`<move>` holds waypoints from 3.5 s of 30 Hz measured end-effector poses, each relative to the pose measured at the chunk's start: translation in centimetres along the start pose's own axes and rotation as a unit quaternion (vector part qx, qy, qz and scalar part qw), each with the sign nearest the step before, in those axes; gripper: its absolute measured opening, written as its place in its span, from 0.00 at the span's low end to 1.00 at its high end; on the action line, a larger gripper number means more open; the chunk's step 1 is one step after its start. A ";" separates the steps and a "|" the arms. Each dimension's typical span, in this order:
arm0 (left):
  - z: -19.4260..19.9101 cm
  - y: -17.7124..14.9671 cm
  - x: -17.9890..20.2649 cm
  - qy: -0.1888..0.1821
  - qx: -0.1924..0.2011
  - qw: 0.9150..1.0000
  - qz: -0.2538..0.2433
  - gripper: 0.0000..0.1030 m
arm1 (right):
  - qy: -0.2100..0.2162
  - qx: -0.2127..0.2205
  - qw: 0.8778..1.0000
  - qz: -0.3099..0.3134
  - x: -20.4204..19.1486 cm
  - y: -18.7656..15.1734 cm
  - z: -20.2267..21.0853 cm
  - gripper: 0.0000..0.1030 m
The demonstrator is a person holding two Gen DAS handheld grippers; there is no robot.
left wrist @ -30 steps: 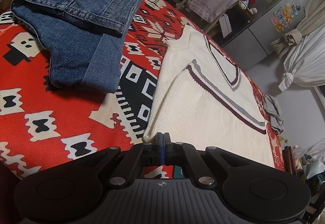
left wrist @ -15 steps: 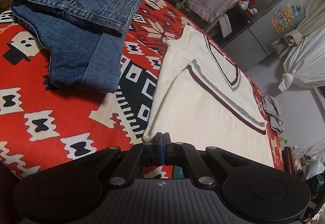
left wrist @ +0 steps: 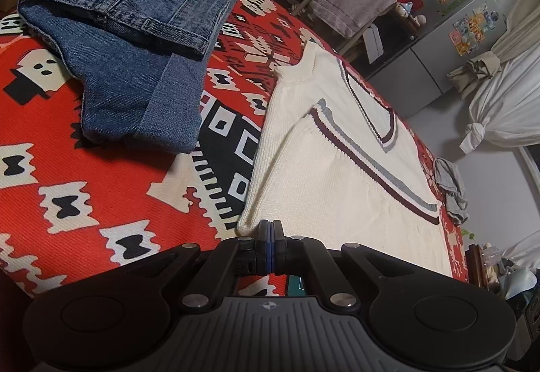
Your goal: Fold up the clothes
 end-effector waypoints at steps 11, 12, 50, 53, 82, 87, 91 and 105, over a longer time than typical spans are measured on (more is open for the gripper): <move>0.0 0.0 -0.1 -0.002 0.000 1.000 0.000 0.02 | 0.002 -0.006 1.000 0.017 0.1 -0.7 0.1 0.06; 0.0 0.0 -0.1 -0.002 0.000 1.000 0.000 0.02 | -0.003 -0.007 1.000 0.011 0.8 -1.0 0.4 0.06; 0.0 -0.1 -0.1 -0.001 -0.001 1.000 0.001 0.02 | -0.046 0.011 0.996 -0.071 7.1 -1.6 2.8 0.08; 0.0 -0.1 -0.1 -0.002 -0.002 1.000 0.002 0.02 | -0.036 0.005 0.998 -0.046 5.1 -1.5 2.0 0.08; 0.0 -0.1 0.0 -0.001 -0.001 1.000 0.001 0.02 | -0.117 0.008 0.974 -0.196 18.5 -4.9 6.3 0.08; -0.1 -0.1 -0.1 -0.003 -0.002 1.000 0.004 0.02 | -0.064 0.006 0.989 -0.135 12.6 -3.0 4.3 0.08; -0.1 -0.1 -0.1 -0.005 -0.002 1.000 0.004 0.02 | -0.036 0.004 0.996 -0.082 8.4 -1.5 2.6 0.08; 1.0 -0.6 3.7 -0.013 0.021 0.997 -0.071 0.26 | -0.106 0.023 0.990 -0.091 11.5 -1.0 4.6 0.40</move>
Point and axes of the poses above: each gripper's, at about its wrist camera, not at the fingertips, and z roughly against the way its jaws point, x to its right, y to its top, the point moved 1 cm from there along -z, roughly the way its jaws point, and after that the axes turned 2 degrees about -x, right-handed, at the moved point
